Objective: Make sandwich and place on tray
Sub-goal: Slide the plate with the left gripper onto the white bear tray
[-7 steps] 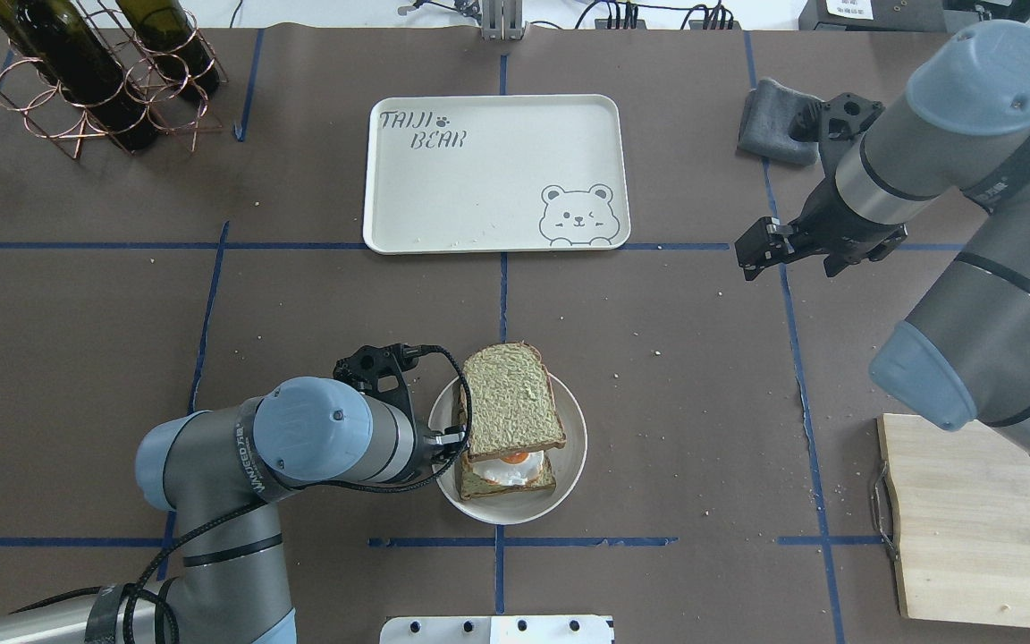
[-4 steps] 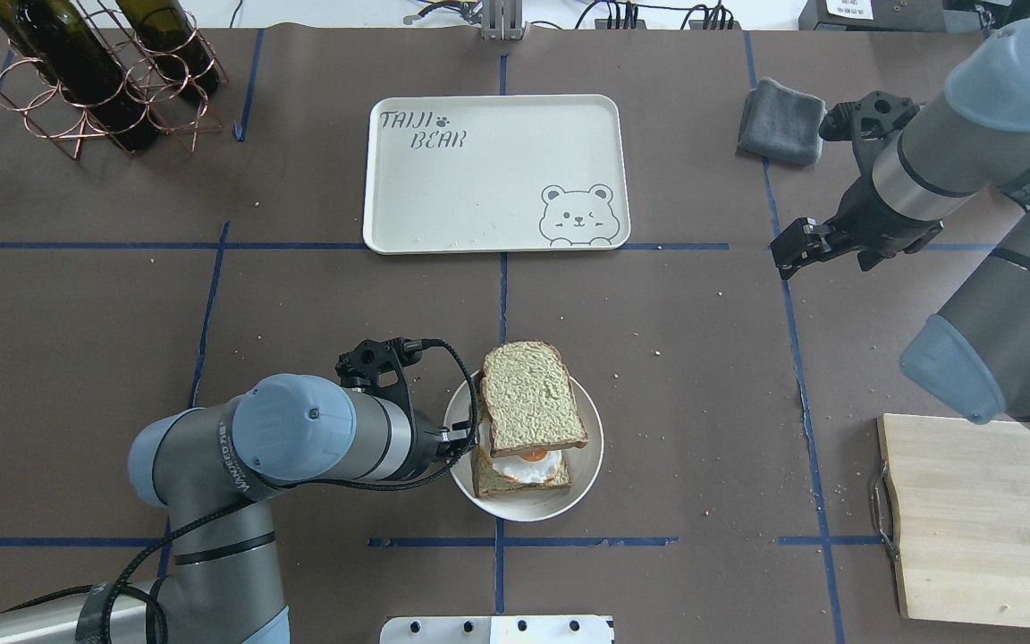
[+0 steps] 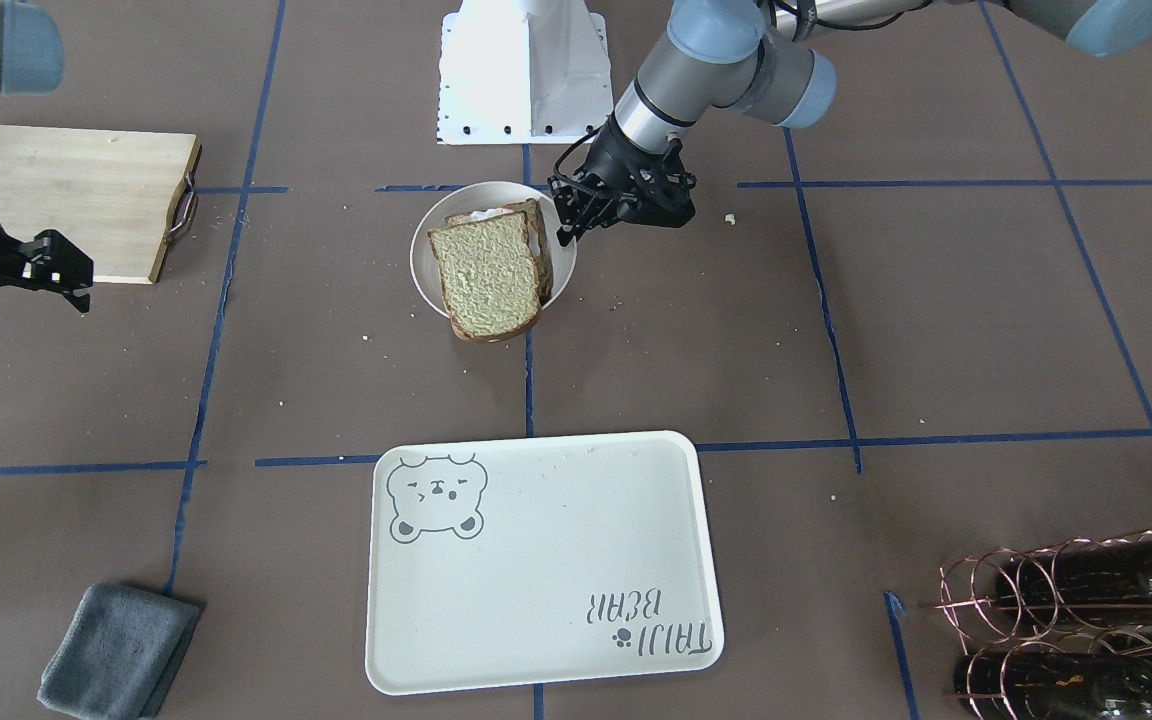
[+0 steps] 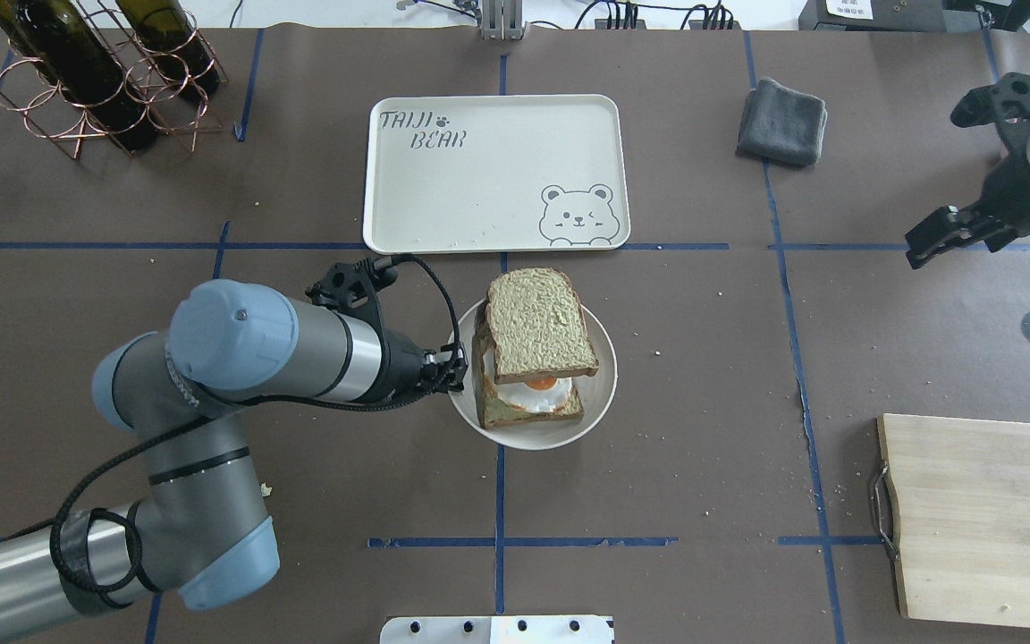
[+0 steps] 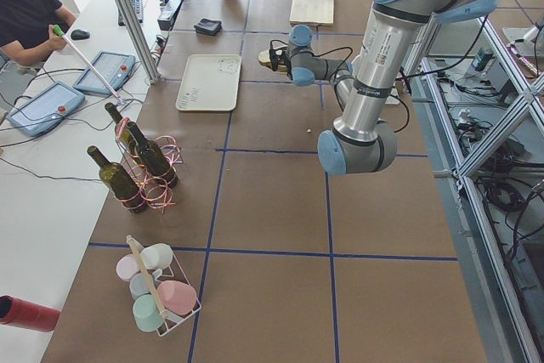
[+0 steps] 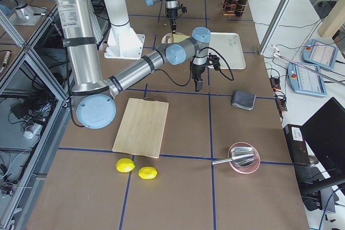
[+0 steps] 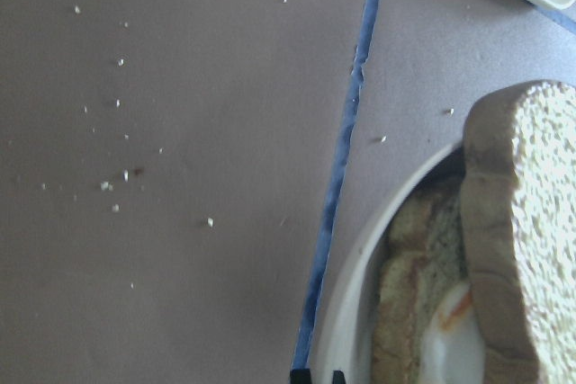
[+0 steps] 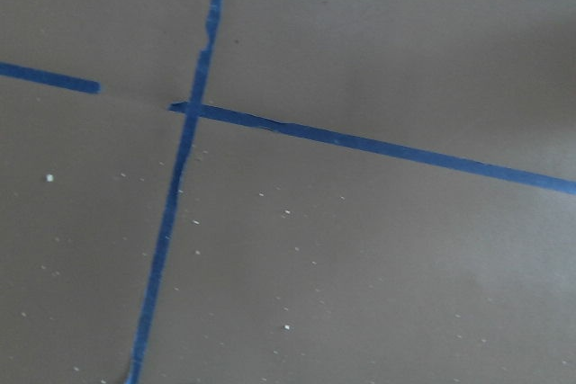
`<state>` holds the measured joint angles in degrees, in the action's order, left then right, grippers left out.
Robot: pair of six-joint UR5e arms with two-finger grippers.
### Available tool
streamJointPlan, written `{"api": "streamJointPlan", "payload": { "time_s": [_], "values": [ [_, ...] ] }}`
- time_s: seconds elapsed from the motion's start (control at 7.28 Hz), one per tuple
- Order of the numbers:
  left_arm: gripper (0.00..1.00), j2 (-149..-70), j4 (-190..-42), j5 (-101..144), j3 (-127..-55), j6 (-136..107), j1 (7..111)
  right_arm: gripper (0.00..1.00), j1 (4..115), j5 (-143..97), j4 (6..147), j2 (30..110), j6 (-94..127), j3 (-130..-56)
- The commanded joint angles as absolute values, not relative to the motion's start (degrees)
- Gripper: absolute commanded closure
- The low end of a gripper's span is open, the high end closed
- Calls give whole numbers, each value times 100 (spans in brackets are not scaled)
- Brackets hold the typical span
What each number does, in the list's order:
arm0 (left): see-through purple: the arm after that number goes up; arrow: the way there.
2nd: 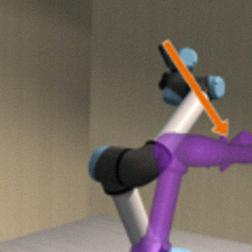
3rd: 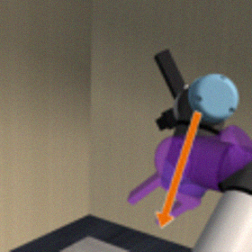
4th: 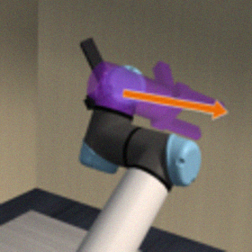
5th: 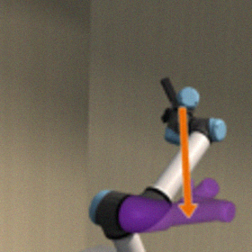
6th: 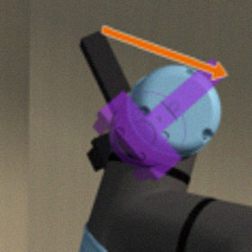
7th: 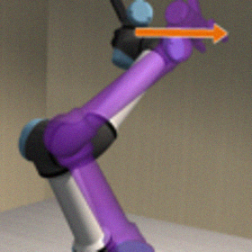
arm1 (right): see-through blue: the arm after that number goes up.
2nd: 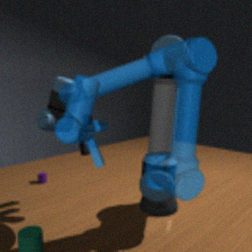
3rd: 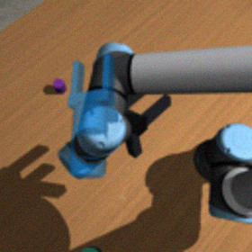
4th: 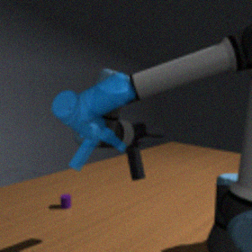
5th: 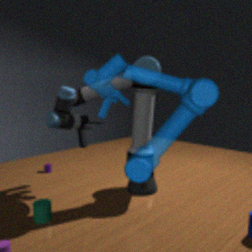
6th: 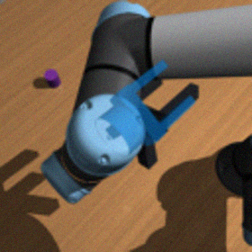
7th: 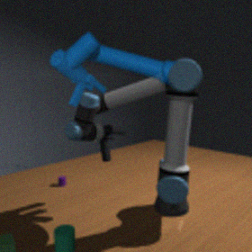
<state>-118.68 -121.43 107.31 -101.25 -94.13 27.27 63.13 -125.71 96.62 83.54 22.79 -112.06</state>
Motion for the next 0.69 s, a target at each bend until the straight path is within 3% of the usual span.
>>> {"api": "streamJointPlan", "payload": {
  "time_s": [0.0,0.14,0.55],
  "values": [
    [100,-12345,-12146,10942,-9410,-9814,3434,0,6932,-12744,9668,8884,1235,-11162],
    [100,-12914,-12155,10942,-8613,-10357,3602,0,7196,-12770,9668,9008,856,-11040],
    [100,-13507,-12989,10794,-7088,-11791,4016,0,7681,-13061,9633,9097,290,-10582]
  ]
}}
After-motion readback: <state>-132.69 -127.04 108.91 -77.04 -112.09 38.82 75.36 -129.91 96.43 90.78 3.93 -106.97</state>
